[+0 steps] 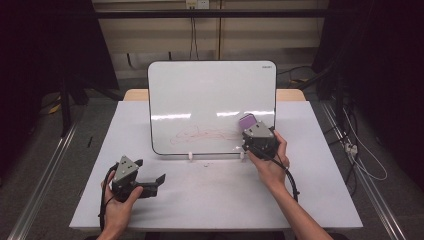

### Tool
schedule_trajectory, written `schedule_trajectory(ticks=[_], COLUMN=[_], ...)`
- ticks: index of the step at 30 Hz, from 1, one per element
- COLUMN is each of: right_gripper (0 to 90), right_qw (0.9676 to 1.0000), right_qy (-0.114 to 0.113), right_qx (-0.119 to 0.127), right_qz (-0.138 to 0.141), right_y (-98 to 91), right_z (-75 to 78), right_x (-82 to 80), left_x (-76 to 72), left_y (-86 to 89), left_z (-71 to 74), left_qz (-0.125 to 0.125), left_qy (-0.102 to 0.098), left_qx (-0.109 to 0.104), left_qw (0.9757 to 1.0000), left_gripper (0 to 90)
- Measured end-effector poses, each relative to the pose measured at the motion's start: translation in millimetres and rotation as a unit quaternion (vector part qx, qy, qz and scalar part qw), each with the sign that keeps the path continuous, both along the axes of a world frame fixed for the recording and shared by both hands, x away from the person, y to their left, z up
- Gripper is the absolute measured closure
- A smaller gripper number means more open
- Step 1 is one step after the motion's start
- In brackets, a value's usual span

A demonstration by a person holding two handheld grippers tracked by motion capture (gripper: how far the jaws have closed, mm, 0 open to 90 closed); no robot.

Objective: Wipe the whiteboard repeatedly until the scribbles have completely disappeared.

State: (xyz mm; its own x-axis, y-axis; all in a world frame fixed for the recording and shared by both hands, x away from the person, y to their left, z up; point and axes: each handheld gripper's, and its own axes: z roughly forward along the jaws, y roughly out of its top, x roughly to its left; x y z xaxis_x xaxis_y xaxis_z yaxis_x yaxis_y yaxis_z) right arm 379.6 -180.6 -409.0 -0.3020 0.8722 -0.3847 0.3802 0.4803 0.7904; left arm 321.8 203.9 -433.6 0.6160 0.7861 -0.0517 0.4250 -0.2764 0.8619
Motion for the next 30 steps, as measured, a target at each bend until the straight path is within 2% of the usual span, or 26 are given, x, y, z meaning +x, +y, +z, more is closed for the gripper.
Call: schedule_trajectory(ticks=[7,13,20,26,30], right_gripper=[41.9,41.9,41.9,41.9,42.0], right_qw=[0.9998,0.9996,0.9986,0.9970,0.9974], right_qy=[0.003,0.009,-0.002,-0.015,-0.019], right_qx=[0.008,0.017,0.042,0.042,0.027], right_qz=[0.017,0.020,-0.031,-0.063,-0.064], right_y=[12.5,8.4,-24.8,-47.4,-45.3], right_z=[-6.1,-4.6,8.4,18.7,13.8], right_x=[-3.0,-2.2,5.8,8.8,7.3], left_x=[0.0,-0.4,-0.5,-0.3,0.3], left_y=[0.0,0.3,0.1,-0.6,-0.9], left_z=[-0.1,0.2,0.3,-0.1,-0.3], left_qz=[0.000,-0.003,-0.002,0.000,-0.002], left_qy=[0.000,-0.002,-0.002,-0.002,-0.002], left_qx=[-0.001,0.002,0.000,0.000,0.000], left_qw=[1.0000,1.0000,1.0000,1.0000,1.0000], left_gripper=[5.9,6.1,6.1,6.1,6.1])
